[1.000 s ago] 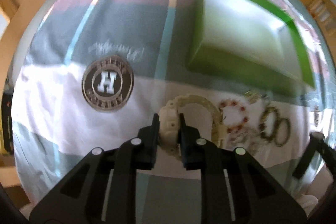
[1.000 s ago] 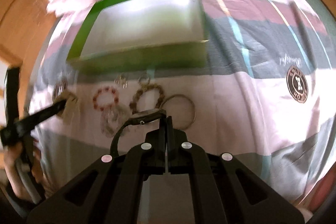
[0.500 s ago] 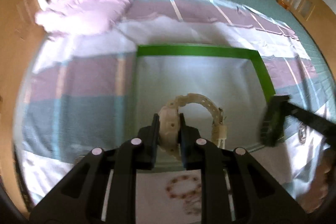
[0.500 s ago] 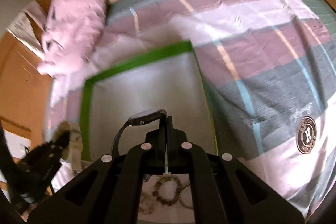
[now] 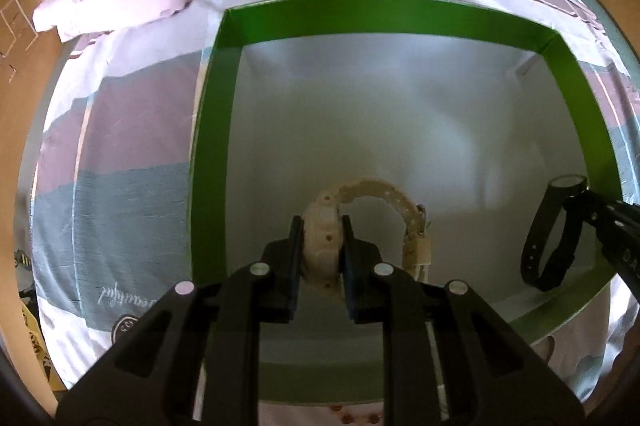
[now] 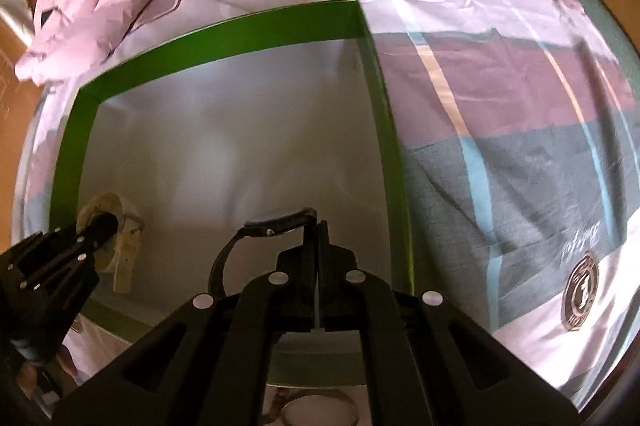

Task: Organize jewelry
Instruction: 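Carry both pieces into the green box and open both tools, then grasp the silver bangle by its rim with the right tool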

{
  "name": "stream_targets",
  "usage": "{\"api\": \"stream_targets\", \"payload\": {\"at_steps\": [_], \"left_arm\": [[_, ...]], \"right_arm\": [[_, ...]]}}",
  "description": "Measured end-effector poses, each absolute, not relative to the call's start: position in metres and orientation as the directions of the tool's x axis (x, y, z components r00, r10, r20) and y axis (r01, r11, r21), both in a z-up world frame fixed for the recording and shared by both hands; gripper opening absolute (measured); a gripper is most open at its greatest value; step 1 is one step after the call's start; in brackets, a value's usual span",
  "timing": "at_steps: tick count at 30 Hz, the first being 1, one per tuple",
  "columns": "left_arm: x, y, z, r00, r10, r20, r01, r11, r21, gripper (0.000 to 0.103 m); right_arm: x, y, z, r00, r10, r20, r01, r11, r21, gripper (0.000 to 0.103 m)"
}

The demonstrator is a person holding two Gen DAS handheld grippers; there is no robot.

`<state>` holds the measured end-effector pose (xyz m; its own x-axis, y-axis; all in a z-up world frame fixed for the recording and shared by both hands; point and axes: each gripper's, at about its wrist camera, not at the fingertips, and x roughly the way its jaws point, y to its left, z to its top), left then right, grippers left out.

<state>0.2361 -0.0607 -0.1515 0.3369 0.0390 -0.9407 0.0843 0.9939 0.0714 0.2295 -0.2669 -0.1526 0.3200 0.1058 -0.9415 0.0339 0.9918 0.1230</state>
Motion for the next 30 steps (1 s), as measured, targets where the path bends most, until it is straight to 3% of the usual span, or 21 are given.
{"api": "stream_targets", "payload": {"at_steps": [6,15,19,21,22,23,24,30], "left_arm": [[0.236,-0.068,-0.166,0.299,0.083,-0.951,0.1,0.988,0.118,0.017],[0.236,-0.068,-0.168,0.306,0.094,-0.947,0.092,0.988,0.128,0.02],[0.233,-0.066,-0.162,0.311,0.072,-0.948,0.081,0.992,0.102,0.023],[0.232,-0.066,-0.156,0.327,0.06,-0.943,0.085,0.992,0.093,0.031],[0.23,-0.067,-0.152,0.341,0.06,-0.938,0.086,0.992,0.095,0.04],[0.229,-0.067,-0.147,0.361,0.082,-0.929,0.077,0.99,0.117,0.071],[0.226,-0.066,-0.139,0.397,0.089,-0.914,0.069,0.99,0.126,0.073],[0.2,-0.054,-0.101,0.504,0.054,-0.862,0.054,0.994,0.094,0.093]], "right_arm": [[0.229,-0.255,-0.159,0.341,-0.009,-0.94,-0.011,1.0,-0.014,0.001],[0.23,-0.25,-0.162,0.342,-0.063,-0.938,-0.027,0.997,-0.077,0.001],[0.232,-0.247,-0.162,0.346,-0.055,-0.937,-0.035,0.997,-0.072,0.009],[0.231,-0.248,-0.16,0.357,-0.007,-0.934,-0.045,0.999,-0.025,0.022],[0.23,-0.248,-0.158,0.367,0.031,-0.93,-0.058,0.998,0.01,0.035],[0.229,-0.247,-0.156,0.376,0.05,-0.925,-0.066,0.997,0.027,0.045],[0.227,-0.245,-0.153,0.395,0.053,-0.917,-0.074,0.997,0.026,0.061],[0.206,-0.253,-0.143,0.419,0.155,-0.894,-0.064,0.988,0.141,0.074]]}}
